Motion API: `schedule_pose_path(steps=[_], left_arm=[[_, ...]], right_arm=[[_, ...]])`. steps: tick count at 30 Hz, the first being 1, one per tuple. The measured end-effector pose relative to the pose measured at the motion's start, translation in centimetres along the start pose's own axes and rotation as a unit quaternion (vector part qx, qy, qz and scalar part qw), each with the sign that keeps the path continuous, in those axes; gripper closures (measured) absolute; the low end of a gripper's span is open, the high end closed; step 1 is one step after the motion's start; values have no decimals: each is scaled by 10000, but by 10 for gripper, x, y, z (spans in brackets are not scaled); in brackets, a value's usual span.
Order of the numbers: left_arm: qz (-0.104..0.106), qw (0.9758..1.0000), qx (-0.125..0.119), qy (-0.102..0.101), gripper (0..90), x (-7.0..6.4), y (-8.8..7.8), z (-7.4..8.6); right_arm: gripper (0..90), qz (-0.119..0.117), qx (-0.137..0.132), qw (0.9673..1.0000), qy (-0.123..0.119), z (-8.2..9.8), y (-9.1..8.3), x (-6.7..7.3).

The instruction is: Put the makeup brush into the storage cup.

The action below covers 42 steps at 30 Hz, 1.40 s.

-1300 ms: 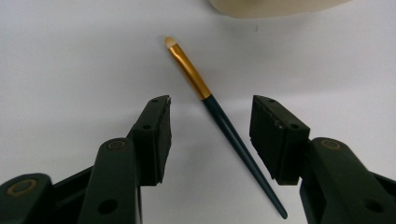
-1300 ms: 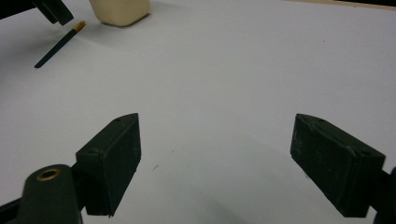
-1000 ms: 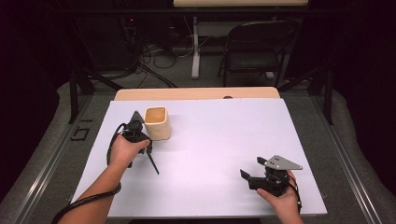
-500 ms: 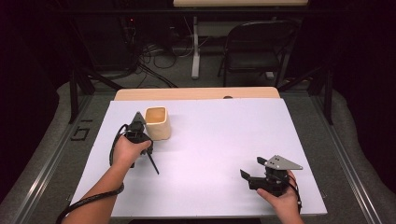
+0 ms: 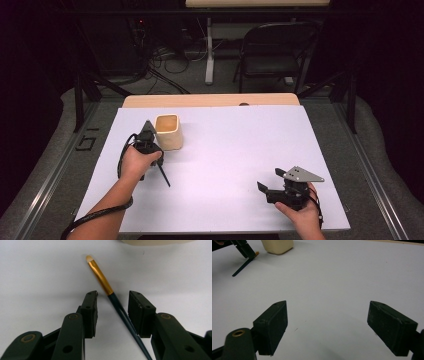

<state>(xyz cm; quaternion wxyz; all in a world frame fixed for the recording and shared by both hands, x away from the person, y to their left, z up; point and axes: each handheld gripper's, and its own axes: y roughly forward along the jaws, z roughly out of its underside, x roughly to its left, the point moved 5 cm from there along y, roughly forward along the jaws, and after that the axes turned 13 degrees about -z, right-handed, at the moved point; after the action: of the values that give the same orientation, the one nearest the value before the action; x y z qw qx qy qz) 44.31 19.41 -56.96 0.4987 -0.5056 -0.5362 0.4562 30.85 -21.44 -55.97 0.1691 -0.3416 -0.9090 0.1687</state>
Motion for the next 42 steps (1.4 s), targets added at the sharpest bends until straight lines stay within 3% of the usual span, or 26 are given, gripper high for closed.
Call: schedule_pose_path(steps=[14,25,33,42], left_arm=[[7,9999,-7,-141,672,2,4,3],[-53,9997,115,-192,820,9,5,4],[-142,9998,112,-129,830,7,5,3],[-66,9998,93,-158,833,9,5,4]], right_arm=[[163,-6,5,10000,6,0,0,0],[163,0,28,10000,29,0,0,0],[164,-4,24,10000,20,1,0,0],[165,8,19,10000,21,1,0,0]])
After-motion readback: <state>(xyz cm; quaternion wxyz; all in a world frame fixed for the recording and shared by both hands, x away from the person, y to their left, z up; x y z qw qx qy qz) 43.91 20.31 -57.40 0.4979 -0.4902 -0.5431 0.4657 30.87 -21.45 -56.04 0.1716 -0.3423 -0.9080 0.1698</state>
